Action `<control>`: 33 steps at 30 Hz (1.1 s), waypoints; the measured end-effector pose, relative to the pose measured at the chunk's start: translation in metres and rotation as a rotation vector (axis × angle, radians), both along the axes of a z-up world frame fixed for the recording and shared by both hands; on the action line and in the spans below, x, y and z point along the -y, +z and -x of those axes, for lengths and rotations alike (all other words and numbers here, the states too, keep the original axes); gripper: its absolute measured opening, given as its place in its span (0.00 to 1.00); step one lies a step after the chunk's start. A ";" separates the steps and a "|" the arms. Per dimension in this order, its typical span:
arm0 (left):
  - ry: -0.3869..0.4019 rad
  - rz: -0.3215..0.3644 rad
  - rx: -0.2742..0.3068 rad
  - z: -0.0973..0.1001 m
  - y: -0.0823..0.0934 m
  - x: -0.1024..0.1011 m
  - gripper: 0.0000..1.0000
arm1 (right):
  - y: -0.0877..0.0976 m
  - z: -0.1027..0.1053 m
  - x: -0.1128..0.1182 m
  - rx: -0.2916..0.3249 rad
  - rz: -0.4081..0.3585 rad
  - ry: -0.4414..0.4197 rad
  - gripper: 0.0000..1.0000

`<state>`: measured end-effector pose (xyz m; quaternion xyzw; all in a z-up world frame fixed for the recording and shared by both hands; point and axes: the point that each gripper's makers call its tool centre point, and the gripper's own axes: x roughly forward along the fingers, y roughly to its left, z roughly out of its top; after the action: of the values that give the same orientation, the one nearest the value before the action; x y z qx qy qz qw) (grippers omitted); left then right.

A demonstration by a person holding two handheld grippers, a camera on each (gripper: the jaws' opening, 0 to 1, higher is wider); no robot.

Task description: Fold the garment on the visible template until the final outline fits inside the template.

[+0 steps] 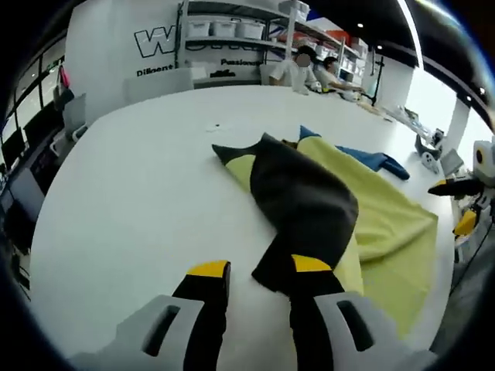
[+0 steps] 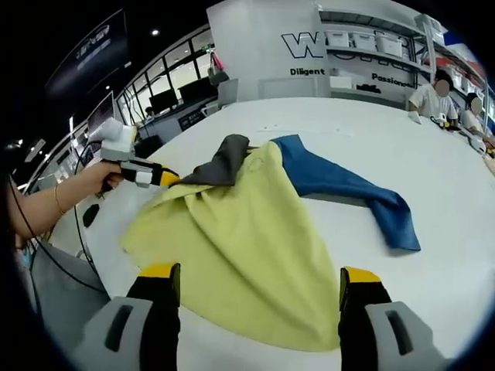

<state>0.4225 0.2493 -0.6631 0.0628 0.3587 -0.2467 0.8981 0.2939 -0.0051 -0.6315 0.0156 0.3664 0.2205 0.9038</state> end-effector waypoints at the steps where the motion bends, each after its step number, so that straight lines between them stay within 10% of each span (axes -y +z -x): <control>1: -0.004 -0.006 -0.005 0.001 -0.002 0.002 0.32 | -0.001 0.001 0.000 -0.003 0.000 0.000 0.82; 16: -0.090 -0.108 0.021 -0.002 -0.008 0.005 0.08 | -0.009 0.007 0.002 -0.020 0.011 0.000 0.80; 33: -0.079 -0.124 0.071 -0.001 0.022 -0.019 0.06 | -0.044 0.022 -0.003 -0.121 0.025 0.006 0.80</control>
<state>0.4237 0.2681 -0.6413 0.1409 0.3385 -0.2567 0.8942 0.2716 -0.0020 -0.6759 0.0167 0.4232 0.2173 0.8794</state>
